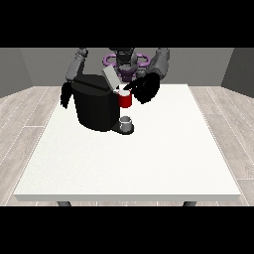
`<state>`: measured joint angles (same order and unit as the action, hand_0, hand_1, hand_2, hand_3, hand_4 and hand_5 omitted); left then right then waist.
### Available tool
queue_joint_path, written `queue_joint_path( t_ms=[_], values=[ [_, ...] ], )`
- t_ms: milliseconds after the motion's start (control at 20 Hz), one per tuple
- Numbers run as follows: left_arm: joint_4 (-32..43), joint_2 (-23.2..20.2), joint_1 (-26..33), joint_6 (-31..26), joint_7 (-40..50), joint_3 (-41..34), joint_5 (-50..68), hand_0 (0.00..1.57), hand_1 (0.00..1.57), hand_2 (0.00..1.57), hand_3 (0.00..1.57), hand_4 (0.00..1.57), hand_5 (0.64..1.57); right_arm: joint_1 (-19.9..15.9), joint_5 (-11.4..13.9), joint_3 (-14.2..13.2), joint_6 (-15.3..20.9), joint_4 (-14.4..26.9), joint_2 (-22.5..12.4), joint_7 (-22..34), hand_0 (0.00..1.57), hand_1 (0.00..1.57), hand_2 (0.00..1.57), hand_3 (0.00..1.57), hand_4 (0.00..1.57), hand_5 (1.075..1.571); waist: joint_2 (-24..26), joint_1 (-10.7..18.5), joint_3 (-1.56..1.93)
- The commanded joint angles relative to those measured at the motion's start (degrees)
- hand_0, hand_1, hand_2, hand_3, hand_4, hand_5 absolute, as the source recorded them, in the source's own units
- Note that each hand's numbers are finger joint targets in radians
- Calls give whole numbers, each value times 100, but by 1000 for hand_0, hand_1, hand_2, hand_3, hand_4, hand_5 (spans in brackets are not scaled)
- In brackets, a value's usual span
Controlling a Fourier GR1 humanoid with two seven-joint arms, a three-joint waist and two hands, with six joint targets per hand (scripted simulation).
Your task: Insert the coffee pod into the coffee machine and close the lid
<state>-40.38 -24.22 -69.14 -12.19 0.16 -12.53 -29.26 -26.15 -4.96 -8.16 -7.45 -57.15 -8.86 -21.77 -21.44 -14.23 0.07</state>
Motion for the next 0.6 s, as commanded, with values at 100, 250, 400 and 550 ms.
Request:
queue_joint_path(
  t_ms=[100,250,400,550],
  values=[
    [-240,679,545,-1,-450,-51,408,0,0,0,0,0,1571,324,-175,-265,-192,472,-132,-292,0,0,0,0,290,1571,400,456,-4],
    [-278,800,908,-99,-828,-52,555,0,0,0,0,0,1571,509,-193,-327,-193,599,-136,-417,0,0,0,0,349,1571,494,619,-5],
    [-590,1529,1794,-168,-1197,158,735,0,0,0,0,0,1571,906,-412,-713,-280,1071,-356,-526,0,0,0,0,313,1571,1059,1233,-4],
    [-554,1550,2292,-428,-1427,-188,1220,0,0,0,0,0,1571,1264,-397,-706,-284,1050,-355,-545,0,0,0,0,201,1571,1543,1405,-11]
  ],
)
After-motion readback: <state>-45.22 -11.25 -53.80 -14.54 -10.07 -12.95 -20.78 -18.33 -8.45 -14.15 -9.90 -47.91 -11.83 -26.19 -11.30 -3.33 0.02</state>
